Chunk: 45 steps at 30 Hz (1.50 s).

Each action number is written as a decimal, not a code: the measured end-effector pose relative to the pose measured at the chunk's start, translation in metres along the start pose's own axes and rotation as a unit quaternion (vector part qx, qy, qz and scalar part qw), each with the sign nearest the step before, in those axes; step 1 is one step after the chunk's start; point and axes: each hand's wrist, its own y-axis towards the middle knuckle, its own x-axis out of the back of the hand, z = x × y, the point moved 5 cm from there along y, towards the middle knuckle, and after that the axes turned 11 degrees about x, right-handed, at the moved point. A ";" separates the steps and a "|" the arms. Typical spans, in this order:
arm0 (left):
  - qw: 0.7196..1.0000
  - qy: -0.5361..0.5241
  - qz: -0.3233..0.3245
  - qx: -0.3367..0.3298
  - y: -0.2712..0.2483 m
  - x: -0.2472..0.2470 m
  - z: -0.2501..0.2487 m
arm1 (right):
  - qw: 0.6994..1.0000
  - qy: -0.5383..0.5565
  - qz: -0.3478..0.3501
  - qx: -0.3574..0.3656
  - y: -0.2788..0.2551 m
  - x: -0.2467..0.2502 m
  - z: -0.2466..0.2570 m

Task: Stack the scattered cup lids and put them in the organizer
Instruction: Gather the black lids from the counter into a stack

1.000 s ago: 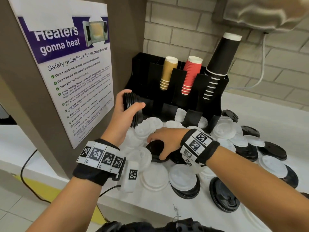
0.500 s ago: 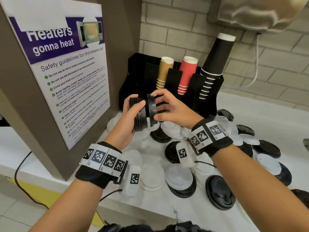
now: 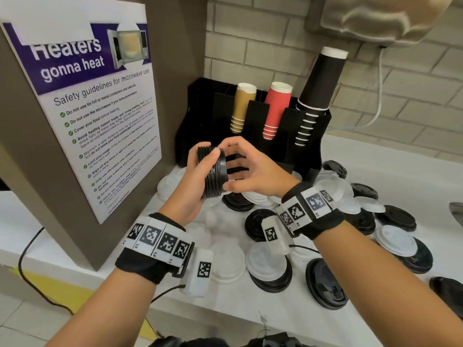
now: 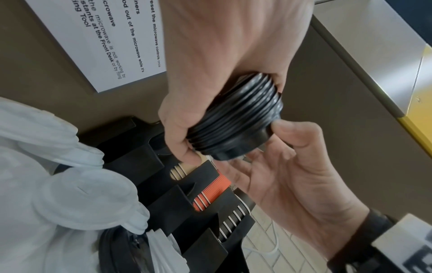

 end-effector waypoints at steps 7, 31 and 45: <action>1.000 0.004 -0.026 0.010 0.001 0.002 0.004 | 0.994 -0.098 0.042 -0.013 -0.008 0.006 -0.014; 0.999 0.021 -0.016 0.043 0.006 0.016 0.011 | 0.938 -0.255 0.096 -0.215 -0.028 0.041 -0.034; 0.998 -0.006 0.025 0.057 0.004 0.004 0.012 | 0.999 -0.010 -0.025 -0.037 -0.016 0.008 0.009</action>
